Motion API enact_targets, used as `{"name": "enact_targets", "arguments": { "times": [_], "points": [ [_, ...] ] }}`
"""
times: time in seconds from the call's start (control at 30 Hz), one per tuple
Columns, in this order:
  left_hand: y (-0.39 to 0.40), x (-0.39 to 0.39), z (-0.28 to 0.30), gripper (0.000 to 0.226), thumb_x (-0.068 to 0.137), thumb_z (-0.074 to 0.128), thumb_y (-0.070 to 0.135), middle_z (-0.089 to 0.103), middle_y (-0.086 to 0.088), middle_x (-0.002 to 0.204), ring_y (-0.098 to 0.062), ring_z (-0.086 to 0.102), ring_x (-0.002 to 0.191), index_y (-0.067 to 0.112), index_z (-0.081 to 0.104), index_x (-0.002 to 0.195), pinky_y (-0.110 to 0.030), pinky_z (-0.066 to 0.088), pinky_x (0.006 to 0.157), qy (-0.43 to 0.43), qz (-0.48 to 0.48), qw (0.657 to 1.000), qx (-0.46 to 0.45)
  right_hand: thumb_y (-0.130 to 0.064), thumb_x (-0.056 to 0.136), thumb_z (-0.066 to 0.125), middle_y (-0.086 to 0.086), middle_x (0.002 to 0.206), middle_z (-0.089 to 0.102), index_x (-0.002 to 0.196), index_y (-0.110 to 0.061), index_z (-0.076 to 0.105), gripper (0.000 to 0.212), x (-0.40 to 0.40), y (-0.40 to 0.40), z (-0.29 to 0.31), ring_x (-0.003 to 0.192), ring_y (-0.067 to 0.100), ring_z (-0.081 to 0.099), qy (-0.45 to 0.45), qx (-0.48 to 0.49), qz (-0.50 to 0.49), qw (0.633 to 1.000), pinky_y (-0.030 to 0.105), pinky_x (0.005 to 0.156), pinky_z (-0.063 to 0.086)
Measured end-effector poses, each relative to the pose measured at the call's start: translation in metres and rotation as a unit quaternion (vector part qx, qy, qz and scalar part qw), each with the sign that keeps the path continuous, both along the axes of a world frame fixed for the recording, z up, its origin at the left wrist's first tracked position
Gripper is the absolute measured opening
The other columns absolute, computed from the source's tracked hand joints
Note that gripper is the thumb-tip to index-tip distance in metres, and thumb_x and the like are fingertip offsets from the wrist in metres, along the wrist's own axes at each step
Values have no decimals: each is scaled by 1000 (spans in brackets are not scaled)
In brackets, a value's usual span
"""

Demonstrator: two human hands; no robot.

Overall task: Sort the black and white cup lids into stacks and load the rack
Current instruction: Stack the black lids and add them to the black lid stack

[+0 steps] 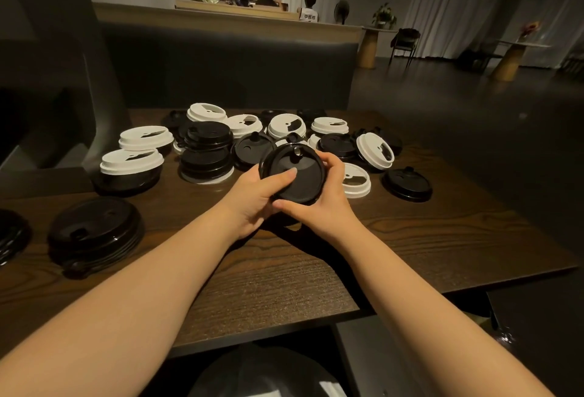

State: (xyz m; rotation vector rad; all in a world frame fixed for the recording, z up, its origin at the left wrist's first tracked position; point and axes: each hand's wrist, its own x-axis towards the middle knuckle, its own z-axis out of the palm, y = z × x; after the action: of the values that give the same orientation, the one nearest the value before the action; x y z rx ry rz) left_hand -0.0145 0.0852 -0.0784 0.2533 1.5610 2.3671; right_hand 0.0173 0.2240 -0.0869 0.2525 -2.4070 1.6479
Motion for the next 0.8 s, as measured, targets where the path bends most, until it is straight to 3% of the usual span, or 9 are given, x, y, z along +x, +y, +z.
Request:
{"name": "enact_targets", "arguments": {
  "times": [0.1,0.17,0.23,0.37,0.5,0.63,0.8],
  "points": [
    [-8,-8,2,17,91,56,9,72,-9,97,-19,71,87,10,62,107,-30,59,65,-25,6,1000,8,-7,86,67,4,130,50,143,-22,16,78,-3,2,6,108,10,58,-89,-174,53,979,20,88,50],
    [-12,-9,3,15,93,54,9,73,-8,94,-20,72,85,11,62,104,-32,60,69,-20,-11,1000,0,-9,92,58,14,122,61,143,-14,28,59,-8,3,7,106,23,63,-128,-251,25,959,33,87,54],
    [-12,-9,2,15,90,58,12,74,-5,94,-18,72,89,13,63,104,-33,60,76,2,-12,999,-31,-10,94,55,17,117,64,140,-5,39,49,-12,4,5,105,29,65,-134,-236,-7,962,35,83,57],
    [-14,-13,0,30,88,64,19,71,-10,108,-22,68,101,8,63,115,-34,56,81,23,51,995,-80,-10,94,56,15,113,65,138,-4,42,47,-11,5,4,99,27,67,-137,-252,-12,958,34,77,59],
    [-18,-15,-2,26,88,66,17,73,-9,104,-22,70,98,9,65,113,-30,55,75,48,70,989,-121,-15,91,62,17,115,65,137,-4,43,51,-12,4,3,99,27,68,-153,-264,-3,953,40,82,58],
    [-17,-12,-1,25,85,67,20,74,-3,97,-17,71,92,12,64,109,-27,55,69,39,38,993,-106,-14,91,61,17,117,65,129,-6,54,39,-12,5,0,103,25,67,-115,-215,-24,970,43,86,57],
    [-17,-13,-4,23,85,67,16,73,-9,102,-22,70,95,11,64,107,-34,56,77,28,29,991,-126,-15,91,62,12,124,61,134,-11,49,46,-12,7,1,109,24,64,-123,-246,7,961,46,92,53]
  ]
}}
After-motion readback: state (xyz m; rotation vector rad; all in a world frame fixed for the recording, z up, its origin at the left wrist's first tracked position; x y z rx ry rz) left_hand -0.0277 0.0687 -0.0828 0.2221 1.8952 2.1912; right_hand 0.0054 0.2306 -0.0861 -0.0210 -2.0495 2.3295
